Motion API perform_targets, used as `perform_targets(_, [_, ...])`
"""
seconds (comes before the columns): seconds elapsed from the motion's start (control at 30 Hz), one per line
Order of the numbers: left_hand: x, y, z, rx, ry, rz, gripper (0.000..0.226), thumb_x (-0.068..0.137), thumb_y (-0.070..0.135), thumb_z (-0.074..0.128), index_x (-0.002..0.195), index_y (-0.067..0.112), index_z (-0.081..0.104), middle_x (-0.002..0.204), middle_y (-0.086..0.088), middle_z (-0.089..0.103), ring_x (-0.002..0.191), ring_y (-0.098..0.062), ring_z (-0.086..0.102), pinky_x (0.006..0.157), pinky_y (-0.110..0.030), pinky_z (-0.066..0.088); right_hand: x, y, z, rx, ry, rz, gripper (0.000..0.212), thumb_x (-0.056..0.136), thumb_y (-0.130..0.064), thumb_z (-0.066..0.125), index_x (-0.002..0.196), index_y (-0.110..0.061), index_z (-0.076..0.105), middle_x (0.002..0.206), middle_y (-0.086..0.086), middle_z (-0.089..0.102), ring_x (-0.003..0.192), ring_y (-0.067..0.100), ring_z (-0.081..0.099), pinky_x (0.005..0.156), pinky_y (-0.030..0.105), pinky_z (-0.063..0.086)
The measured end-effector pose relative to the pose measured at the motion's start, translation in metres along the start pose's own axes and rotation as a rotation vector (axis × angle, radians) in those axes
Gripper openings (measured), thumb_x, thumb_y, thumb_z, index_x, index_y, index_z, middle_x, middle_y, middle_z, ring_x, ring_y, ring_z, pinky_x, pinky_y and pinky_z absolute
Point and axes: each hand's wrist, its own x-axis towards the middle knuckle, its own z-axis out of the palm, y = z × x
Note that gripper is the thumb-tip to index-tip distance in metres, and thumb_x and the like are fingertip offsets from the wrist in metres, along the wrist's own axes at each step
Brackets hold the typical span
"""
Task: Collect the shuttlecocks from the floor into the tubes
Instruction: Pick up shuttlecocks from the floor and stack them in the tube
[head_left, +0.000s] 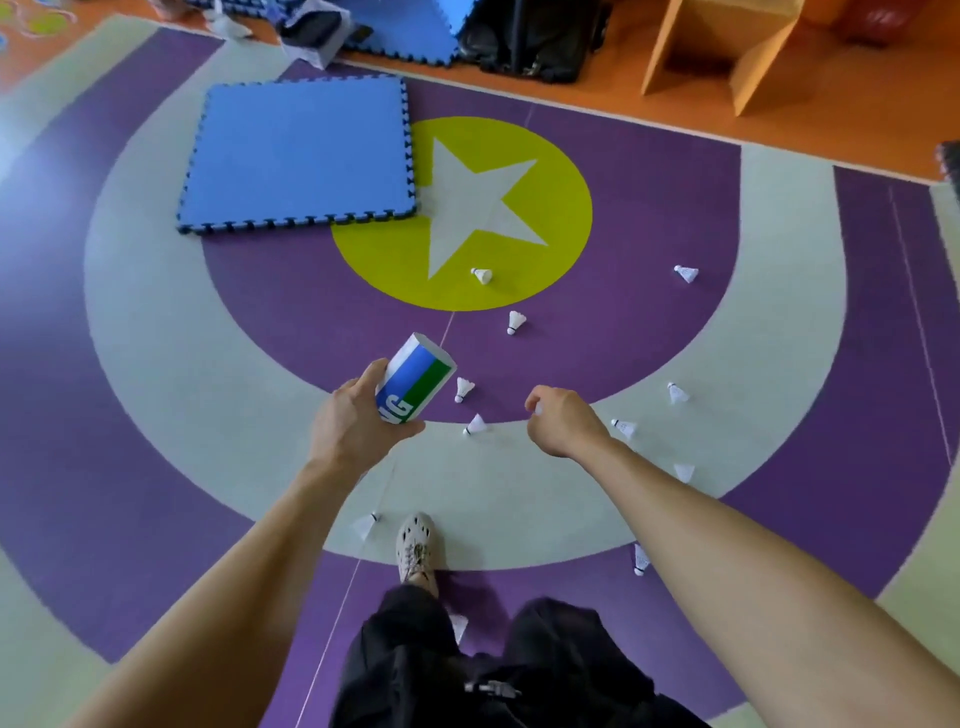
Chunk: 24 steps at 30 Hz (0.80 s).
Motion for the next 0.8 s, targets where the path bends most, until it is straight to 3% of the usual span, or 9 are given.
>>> perform_targets(0.13, [0.065, -0.023, -0.002, 0.029, -0.051, 0.041, 0.086, 0.070, 0.066, 0.089, 0.139, 0.038, 0.047, 0.109, -0.001, 0.073, 0.090, -0.028, 0.071, 0.075, -0.047, 0.064, 0.045, -0.027, 0.002, 0.032, 0.018, 0.015, 0.033, 0.094, -0.013, 0.053, 0.124, -0.019, 0.067, 0.127, 0.006, 0.068, 0.111, 0.026, 0.065, 0.082, 0.032, 0.051])
perform_targets(0.43, [0.166, -0.054, 0.040, 0.047, -0.060, -0.005, 0.081, 0.074, 0.058, 0.093, 0.139, 0.035, 0.048, 0.105, -0.001, 0.071, 0.085, -0.028, 0.071, 0.071, -0.047, 0.065, 0.173, -0.037, 0.019, 0.036, -0.057, -0.010, 0.034, 0.088, -0.011, 0.068, 0.122, -0.018, 0.068, 0.129, 0.000, 0.065, 0.114, 0.024, 0.063, 0.090, 0.036, 0.055])
perform_targets(0.63, [0.228, -0.095, 0.132, 0.060, -0.018, -0.051, 0.079, 0.078, 0.053, 0.092, 0.142, 0.035, 0.049, 0.103, -0.001, 0.068, 0.083, -0.030, 0.070, 0.070, -0.046, 0.063, 0.299, -0.009, 0.090, -0.029, -0.075, -0.030, 0.034, 0.090, -0.013, 0.057, 0.121, -0.023, 0.071, 0.125, -0.001, 0.068, 0.115, 0.022, 0.063, 0.087, 0.033, 0.055])
perform_targets(0.8, [0.300, -0.172, 0.270, 0.121, -0.041, -0.052, 0.086, 0.077, 0.058, 0.091, 0.147, 0.037, 0.047, 0.108, 0.003, 0.068, 0.084, -0.029, 0.068, 0.070, -0.043, 0.060, 0.437, 0.049, 0.218, -0.063, -0.045, -0.043, 0.019, 0.091, -0.020, 0.063, 0.107, -0.024, 0.072, 0.111, -0.001, 0.072, 0.106, 0.025, 0.065, 0.078, 0.031, 0.050])
